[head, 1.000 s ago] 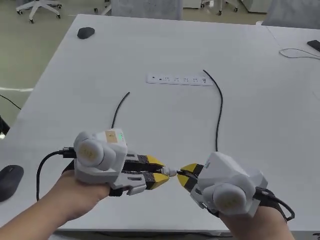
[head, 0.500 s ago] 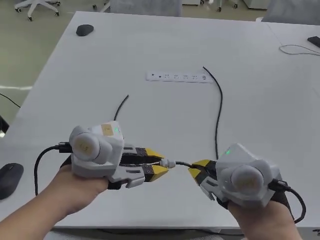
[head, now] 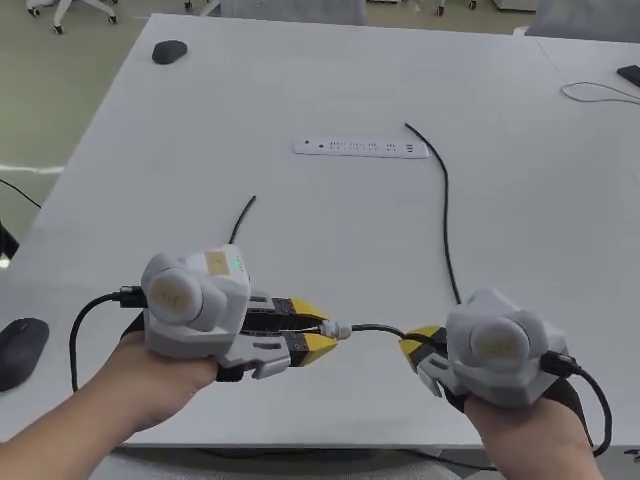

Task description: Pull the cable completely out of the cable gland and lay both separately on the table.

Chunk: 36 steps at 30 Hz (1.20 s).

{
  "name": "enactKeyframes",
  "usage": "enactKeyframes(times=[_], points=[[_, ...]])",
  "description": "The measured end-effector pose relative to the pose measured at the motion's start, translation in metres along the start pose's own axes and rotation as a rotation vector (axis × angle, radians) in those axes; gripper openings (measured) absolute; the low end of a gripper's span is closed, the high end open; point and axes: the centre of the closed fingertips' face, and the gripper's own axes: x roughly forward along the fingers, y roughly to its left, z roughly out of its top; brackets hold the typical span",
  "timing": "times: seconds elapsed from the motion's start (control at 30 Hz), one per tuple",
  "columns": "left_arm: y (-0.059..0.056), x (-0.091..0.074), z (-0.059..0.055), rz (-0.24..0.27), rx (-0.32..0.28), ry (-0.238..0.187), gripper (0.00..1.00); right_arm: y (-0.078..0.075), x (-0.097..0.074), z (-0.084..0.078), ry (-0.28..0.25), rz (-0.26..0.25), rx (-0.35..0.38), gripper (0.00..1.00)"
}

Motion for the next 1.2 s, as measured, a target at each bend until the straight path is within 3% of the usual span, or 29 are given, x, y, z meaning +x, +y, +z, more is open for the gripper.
enactKeyframes(times=[0.2,0.6,0.77,1.03,1.2], points=[[0.002,-0.002,-0.001,0.004,0.004,0.003,0.15,0.005,-0.002,0.0,-0.001,0.012,-0.011,0.0],[0.007,-0.008,0.001,0.016,-0.007,-0.006,0.15,0.015,-0.01,0.004,-0.03,0.043,-0.123,0.01],[0.007,-0.008,0.003,0.012,-0.012,-0.01,0.15,0.026,-0.018,0.015,-0.053,0.071,-0.162,0.1],[0.006,-0.006,0.001,0.005,-0.006,0.001,0.15,0.053,-0.024,0.052,-0.116,0.089,-0.373,0.15],[0.005,-0.005,0.001,0.003,-0.006,0.0,0.15,0.062,-0.013,0.053,-0.088,0.094,-0.472,0.14]])
